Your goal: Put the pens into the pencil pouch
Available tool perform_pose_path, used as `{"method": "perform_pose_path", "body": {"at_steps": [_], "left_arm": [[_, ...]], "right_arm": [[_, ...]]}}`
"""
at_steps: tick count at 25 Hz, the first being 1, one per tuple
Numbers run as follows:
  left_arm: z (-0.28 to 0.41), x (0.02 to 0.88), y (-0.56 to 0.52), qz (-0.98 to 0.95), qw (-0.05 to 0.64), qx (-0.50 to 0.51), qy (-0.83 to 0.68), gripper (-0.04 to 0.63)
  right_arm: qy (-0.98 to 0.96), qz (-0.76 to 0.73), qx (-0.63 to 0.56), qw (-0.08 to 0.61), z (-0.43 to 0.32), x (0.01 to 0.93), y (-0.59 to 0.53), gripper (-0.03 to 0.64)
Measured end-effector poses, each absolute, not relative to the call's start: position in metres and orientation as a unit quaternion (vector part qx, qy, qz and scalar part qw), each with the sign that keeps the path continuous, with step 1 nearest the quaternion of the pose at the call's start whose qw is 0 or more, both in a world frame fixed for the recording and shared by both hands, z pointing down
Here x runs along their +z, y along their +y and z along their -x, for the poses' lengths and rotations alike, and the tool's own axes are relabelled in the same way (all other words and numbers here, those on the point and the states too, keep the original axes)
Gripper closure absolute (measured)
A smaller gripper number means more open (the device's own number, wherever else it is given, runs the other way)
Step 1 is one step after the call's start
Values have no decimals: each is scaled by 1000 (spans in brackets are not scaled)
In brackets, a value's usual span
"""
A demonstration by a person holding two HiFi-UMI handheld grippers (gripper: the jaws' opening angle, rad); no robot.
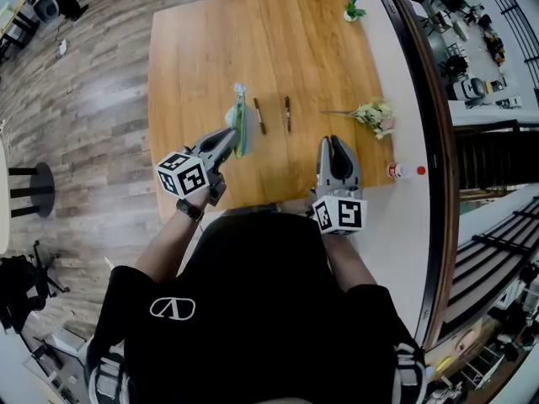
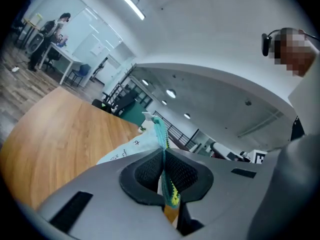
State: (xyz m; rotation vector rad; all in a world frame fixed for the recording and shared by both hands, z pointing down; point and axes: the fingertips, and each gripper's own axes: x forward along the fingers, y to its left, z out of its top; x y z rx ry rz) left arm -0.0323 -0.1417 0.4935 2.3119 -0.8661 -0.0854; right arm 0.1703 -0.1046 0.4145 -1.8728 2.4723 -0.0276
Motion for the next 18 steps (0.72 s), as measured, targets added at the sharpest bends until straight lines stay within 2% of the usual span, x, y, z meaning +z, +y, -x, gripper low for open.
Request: {"method": "perform_pose_path", "body": {"at_steps": [1, 2, 6, 13, 15, 18], "left_arm": [[32, 494, -140, -882, 332, -34, -331, 580], [32, 495, -139, -882, 334, -36, -331, 580], [37, 497, -135, -879, 339, -39, -333, 580], [51, 503, -129, -874, 344, -40, -341, 580], [55, 508, -126, -869, 350, -40, -346, 580], [53, 517, -120, -865, 360, -36, -349, 580]], "right_arm": [[791, 611, 27, 27, -169, 402, -105, 339], [784, 617, 62, 33, -167, 390, -105, 208], [781, 616, 108, 17, -153, 372, -112, 210], [794, 605, 35, -44, -145, 408, -163, 215], [797, 599, 2, -72, -142, 428, -185, 226], [799, 584, -56, -130, -140, 472, -225, 284]]}}
